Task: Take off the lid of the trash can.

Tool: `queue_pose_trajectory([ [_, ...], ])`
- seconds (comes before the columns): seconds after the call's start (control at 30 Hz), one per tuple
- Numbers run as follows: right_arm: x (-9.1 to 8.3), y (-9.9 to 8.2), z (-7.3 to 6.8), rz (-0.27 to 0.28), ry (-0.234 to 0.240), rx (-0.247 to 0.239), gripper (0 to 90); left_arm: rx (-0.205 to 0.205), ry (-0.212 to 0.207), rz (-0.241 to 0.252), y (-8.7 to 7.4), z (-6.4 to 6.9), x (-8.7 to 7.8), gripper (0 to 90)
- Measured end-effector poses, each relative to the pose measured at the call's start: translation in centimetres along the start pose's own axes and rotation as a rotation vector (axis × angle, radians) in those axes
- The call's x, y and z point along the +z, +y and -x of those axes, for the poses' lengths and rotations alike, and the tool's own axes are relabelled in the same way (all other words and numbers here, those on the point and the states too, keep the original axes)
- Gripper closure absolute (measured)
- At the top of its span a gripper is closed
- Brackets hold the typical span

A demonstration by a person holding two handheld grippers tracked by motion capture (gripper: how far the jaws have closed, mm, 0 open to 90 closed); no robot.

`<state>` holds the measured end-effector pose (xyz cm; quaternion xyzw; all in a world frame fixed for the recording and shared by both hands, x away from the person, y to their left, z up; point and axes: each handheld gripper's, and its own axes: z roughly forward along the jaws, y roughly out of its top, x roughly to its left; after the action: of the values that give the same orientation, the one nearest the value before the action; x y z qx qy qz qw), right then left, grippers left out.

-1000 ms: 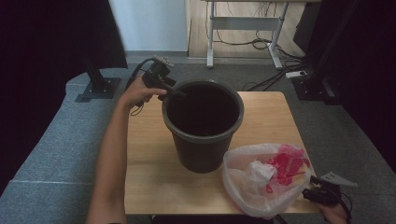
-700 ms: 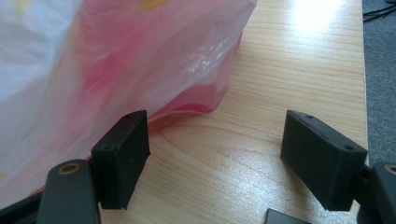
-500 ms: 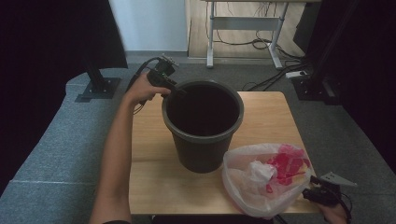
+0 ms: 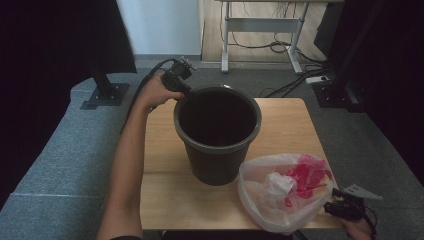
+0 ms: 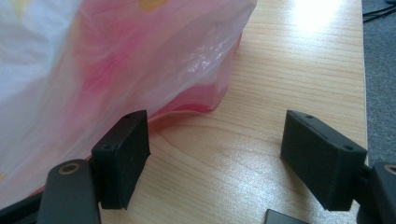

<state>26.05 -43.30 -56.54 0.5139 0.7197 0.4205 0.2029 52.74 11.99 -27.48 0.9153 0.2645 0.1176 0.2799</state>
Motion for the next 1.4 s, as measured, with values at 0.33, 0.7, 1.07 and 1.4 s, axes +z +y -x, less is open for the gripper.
queue_pose_trajectory([
  [0.33, 0.0, 0.0, 0.0, 0.0, 0.0, 0.0, 23.2, 0.015, 0.017, -0.059, 0.9, 0.2, 0.0, 74.6],
  [0.7, 0.0, 0.0, 0.0, -0.001, 0.001, -0.003, 23.2, 0.009, 0.015, -0.033, 1.0, 0.1, -0.2, 75.6],
  [1.07, 0.0, 0.0, 0.0, -0.001, -0.001, -0.004, 23.2, 0.017, 0.029, -0.046, 1.3, 0.2, -0.2, 76.5],
  [1.4, 0.0, 0.0, 0.0, -0.001, 0.0, -0.003, 23.2, 0.025, 0.032, -0.046, 1.7, 0.4, -0.4, 77.3],
])
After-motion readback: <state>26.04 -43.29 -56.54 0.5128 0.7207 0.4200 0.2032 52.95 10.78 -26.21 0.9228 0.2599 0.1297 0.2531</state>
